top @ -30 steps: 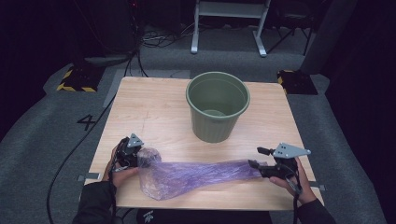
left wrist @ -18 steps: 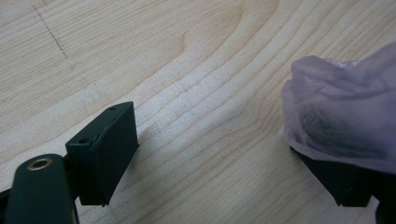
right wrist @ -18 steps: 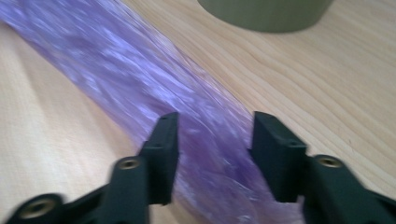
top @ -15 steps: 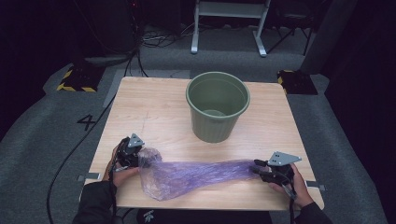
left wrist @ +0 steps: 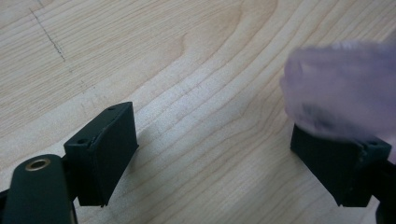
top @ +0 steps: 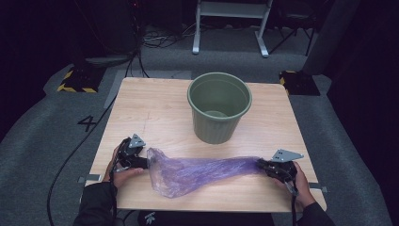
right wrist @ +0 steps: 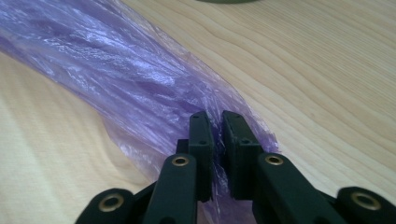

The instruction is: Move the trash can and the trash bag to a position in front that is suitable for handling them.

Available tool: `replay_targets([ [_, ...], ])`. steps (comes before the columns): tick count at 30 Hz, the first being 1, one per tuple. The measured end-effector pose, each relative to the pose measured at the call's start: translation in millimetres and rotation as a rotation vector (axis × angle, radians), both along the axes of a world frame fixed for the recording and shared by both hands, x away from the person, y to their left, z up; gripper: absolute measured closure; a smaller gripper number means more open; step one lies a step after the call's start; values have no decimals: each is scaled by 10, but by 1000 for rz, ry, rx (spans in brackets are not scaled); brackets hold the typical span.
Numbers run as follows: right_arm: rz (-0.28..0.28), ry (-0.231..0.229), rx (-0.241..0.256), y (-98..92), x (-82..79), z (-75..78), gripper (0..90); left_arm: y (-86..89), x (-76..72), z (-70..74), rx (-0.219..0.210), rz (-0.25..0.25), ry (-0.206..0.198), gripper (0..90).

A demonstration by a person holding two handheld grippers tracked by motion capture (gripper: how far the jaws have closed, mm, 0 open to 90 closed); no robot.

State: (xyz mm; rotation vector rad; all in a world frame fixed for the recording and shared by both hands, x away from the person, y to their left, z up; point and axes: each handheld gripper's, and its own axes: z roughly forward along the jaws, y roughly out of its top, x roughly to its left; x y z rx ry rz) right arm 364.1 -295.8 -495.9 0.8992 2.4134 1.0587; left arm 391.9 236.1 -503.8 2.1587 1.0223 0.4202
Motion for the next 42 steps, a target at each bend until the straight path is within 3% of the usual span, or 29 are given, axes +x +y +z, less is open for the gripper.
replay_targets([
  [9,-99,-26,-16,-119,226,-11,834,-4,2,-1,1,4,0,139],
  [14,-142,-25,-1,-137,339,-17,829,-8,-4,0,3,8,-2,140],
  [17,-152,-32,18,-138,336,3,734,-27,-24,0,0,14,4,137],
  [21,-164,-47,63,-121,298,97,444,-50,-82,-2,0,-3,-3,143],
  [23,-147,-51,124,-110,258,163,378,-54,-108,0,4,-7,-4,143],
  [26,-115,-59,136,-48,216,208,314,-62,-136,0,2,-11,0,143],
  [33,-60,-16,111,116,237,97,265,-58,-254,-3,0,-51,-3,143],
  [37,-84,31,117,96,312,19,263,-87,-313,-3,0,-61,-1,143],
  [42,-121,40,112,62,349,-25,319,-120,-342,1,7,-72,-3,143],
])
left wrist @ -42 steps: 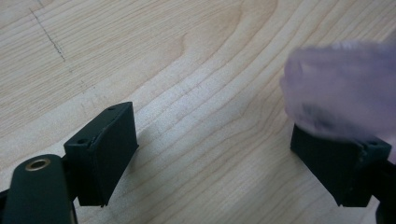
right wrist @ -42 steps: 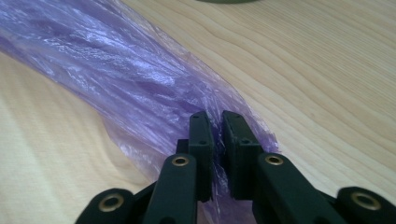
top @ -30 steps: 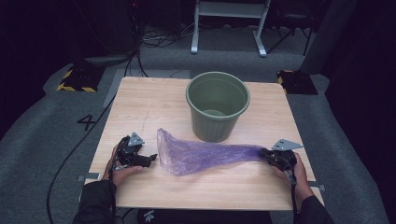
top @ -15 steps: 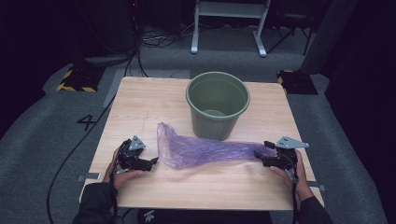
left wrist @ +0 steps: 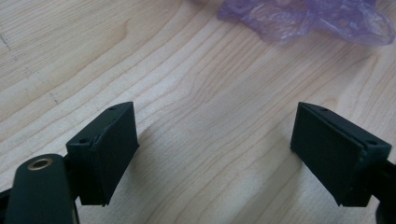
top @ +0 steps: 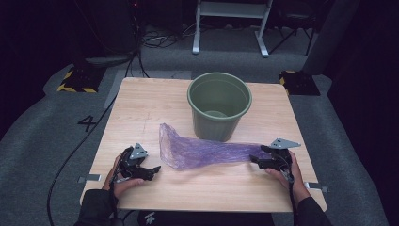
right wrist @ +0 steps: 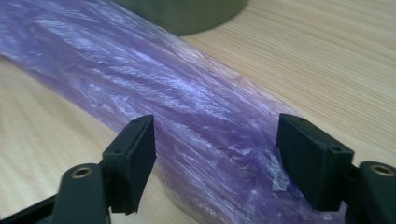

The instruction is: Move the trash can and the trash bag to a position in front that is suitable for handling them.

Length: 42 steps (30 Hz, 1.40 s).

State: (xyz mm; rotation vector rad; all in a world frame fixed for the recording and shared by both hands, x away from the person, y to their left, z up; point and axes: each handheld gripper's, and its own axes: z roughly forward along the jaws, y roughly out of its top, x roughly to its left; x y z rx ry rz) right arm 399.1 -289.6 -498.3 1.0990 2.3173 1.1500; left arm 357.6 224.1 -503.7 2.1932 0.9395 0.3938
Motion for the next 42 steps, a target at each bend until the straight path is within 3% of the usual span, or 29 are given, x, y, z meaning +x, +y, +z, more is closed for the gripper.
replay_targets([
  [3,-8,9,9,-22,29,-28,374,-24,-9,-2,-3,-5,-2,143],
  [12,11,-5,-33,14,21,-34,617,-76,-25,-3,-5,-19,1,143],
  [21,13,-14,-48,80,40,-33,644,-51,-74,11,0,-32,6,155],
  [22,15,-14,-47,90,42,-33,644,-52,-86,28,8,-38,-4,158],
  [29,12,-13,-49,127,51,-32,639,-17,-165,220,-66,-28,-77,157],
  [33,17,-10,-54,170,47,-27,636,-111,-232,359,-76,-64,-134,154],
  [37,24,-8,-64,228,49,-19,637,-231,-277,446,-93,-98,-161,159],
  [40,33,-7,-66,289,61,-16,637,-317,-300,498,-50,-132,-180,161],
  [42,36,-7,-70,319,68,-13,640,-312,-308,550,-68,-139,-190,161],
])
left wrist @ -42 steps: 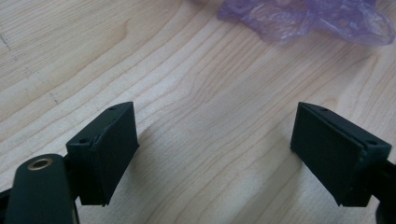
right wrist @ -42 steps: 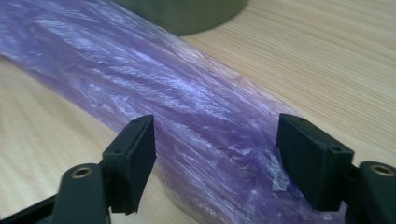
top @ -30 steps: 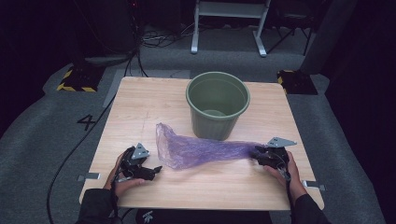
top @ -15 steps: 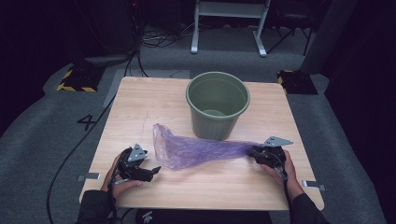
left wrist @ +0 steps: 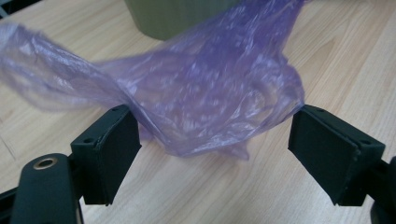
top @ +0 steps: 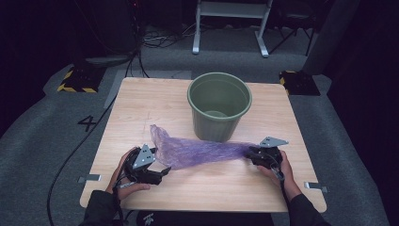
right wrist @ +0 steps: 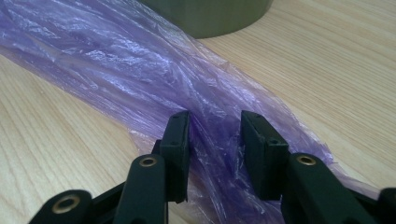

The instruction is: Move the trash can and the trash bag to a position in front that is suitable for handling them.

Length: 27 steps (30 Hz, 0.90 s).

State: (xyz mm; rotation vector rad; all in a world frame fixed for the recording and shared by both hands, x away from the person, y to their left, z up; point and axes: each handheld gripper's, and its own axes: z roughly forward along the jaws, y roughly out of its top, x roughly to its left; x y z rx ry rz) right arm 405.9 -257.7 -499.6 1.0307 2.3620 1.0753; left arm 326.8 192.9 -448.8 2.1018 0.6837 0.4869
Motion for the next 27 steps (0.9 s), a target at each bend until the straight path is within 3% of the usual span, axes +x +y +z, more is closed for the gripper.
replay_targets([
  [5,-3,-3,-10,54,-6,5,634,-38,-33,74,-38,-5,-22,161],
  [11,15,-5,-13,95,-19,6,626,-408,-42,44,6,-99,-28,174],
  [14,18,-4,-14,107,-22,6,625,-587,-11,-9,40,-122,-25,185],
  [20,53,1,-6,138,-40,3,603,-825,113,-159,124,-113,9,187],
  [23,65,-2,-7,174,-52,3,611,-902,151,-197,130,-103,24,202],
  [25,66,-6,-12,214,-61,6,645,-945,110,-163,148,-119,-2,204],
  [27,72,-8,-15,237,-68,9,687,-914,64,-83,121,-129,-28,203],
])
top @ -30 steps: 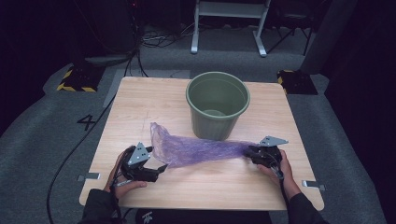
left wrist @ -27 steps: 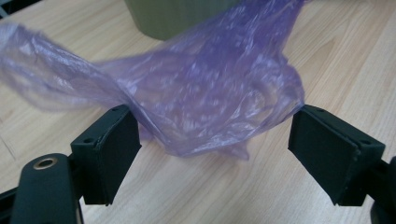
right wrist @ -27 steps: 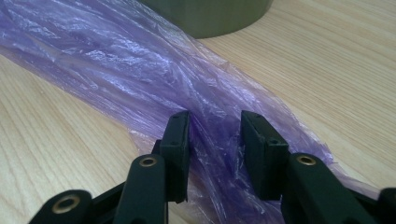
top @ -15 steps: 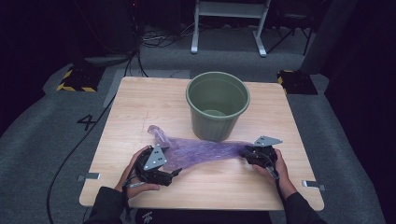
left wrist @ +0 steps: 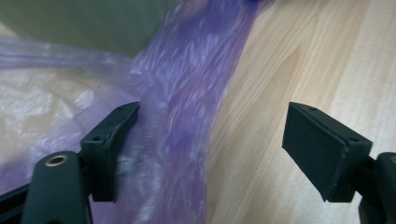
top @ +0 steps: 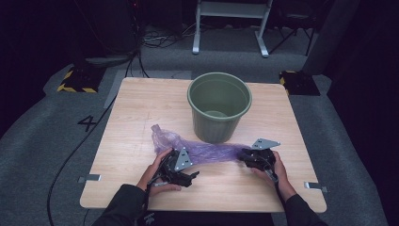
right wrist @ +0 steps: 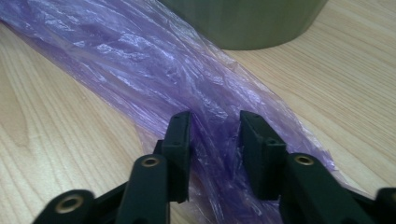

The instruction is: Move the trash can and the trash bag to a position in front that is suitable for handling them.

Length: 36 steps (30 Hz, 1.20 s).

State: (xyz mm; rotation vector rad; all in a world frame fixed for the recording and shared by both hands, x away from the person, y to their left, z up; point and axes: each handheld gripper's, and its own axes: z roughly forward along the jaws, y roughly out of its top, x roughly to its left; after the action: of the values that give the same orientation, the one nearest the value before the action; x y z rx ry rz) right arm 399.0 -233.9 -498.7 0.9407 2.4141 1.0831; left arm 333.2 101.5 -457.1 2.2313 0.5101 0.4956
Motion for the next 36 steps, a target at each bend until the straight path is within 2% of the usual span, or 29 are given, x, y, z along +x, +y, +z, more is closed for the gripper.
replay_targets([
  [3,-7,-5,-2,6,-9,0,734,114,8,55,-58,24,1,197],
  [5,-17,-6,-1,-10,-4,2,758,182,53,50,-66,48,13,187],
  [7,-19,-4,9,-15,-1,5,757,194,82,39,-84,48,29,188],
  [9,-6,-4,7,8,-8,2,746,133,70,31,-64,31,23,188],
  [11,8,-8,-2,45,-16,-2,732,44,43,16,-40,-7,16,187],
  [13,15,-10,-3,82,-18,-2,727,-50,27,-10,-1,-26,10,187],
  [15,20,-7,-3,119,-16,-3,721,-122,30,-25,1,-45,16,187],
  [17,26,-6,-4,155,-17,-1,711,-167,39,-32,21,-45,14,187],
  [19,29,-9,-9,178,-22,0,703,-176,51,-7,53,-24,-25,202],
  [20,27,-5,-10,178,-21,3,701,-145,60,20,42,-27,-24,206],
  [24,11,3,0,144,-11,2,701,119,142,107,-38,35,16,160],
  [26,-1,3,-1,125,-7,7,705,249,164,118,-57,59,24,163],
  [28,-11,3,-2,102,0,10,721,344,165,128,-52,77,18,162],
  [30,-21,3,-4,85,5,11,741,423,159,137,-65,92,19,160],
  [32,-31,1,-7,68,10,13,766,480,154,143,-52,101,23,162],
  [36,-49,0,-11,19,21,14,815,575,131,144,-53,116,22,161],
])
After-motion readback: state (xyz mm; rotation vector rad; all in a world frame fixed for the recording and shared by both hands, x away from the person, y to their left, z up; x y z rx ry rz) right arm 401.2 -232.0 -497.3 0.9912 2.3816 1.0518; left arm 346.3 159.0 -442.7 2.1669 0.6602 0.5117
